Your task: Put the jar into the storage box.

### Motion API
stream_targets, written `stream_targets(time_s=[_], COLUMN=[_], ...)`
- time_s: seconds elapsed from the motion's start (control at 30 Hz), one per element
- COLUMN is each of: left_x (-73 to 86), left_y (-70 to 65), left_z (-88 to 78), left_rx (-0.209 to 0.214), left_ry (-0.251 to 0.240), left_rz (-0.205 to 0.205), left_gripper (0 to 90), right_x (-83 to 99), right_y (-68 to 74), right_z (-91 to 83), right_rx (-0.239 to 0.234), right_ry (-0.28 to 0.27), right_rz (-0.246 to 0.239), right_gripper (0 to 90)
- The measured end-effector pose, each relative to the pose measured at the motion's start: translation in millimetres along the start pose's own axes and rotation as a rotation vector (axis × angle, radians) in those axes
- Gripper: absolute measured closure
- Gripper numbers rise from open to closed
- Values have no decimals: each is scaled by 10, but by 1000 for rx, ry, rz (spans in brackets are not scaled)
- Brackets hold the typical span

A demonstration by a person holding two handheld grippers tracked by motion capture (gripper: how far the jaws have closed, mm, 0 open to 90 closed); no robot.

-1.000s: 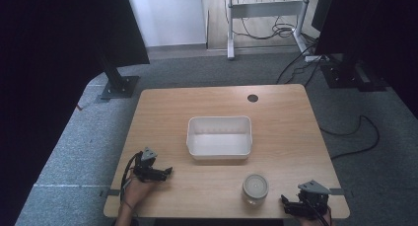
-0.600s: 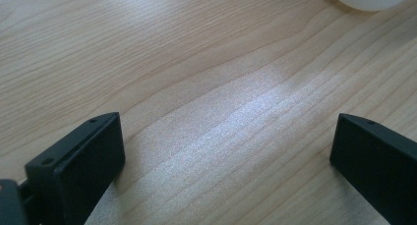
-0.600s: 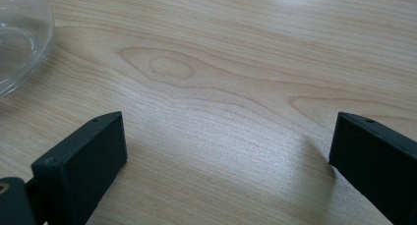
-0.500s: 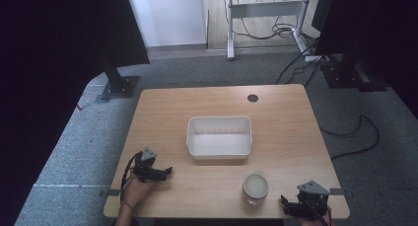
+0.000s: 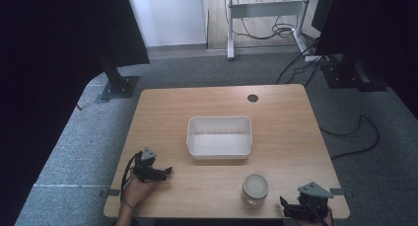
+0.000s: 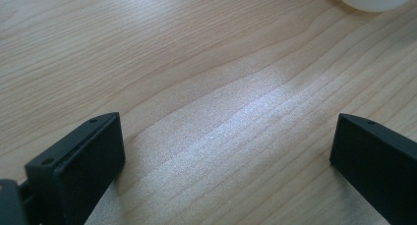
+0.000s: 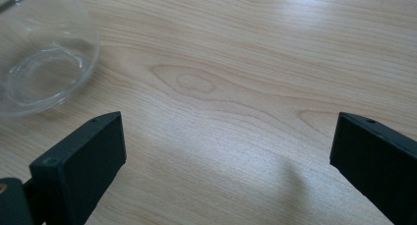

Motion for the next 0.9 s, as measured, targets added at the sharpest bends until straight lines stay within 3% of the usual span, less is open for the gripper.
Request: stream_targets(time_s=[0.27,0.7,0.9], left_x=[0,0,0], left_y=[1,2,2], left_z=[0,0,0], left_rx=[-1,-2,-3], left_ry=[0,0,0], left_rz=[-2,-2,-3], left_gripper=[0,0,0], right_x=[-26,-105,-164], right_y=[59,217,315], right_z=[-54,-96,-100], right_rx=[-34,-99,-119], right_ry=[-17,-36,-54], right_rz=[25,26,-7], right_gripper=[4,23,26])
Point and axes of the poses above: each handheld gripper's, and its own axes: z roughly forward along the jaws, x roughly out of its underside, y roughly to its left, the point moved 5 cm from there along z, roughly forward along the jaws, and after that the axes turned 6 degrees about -x, right-handed, at the moved point
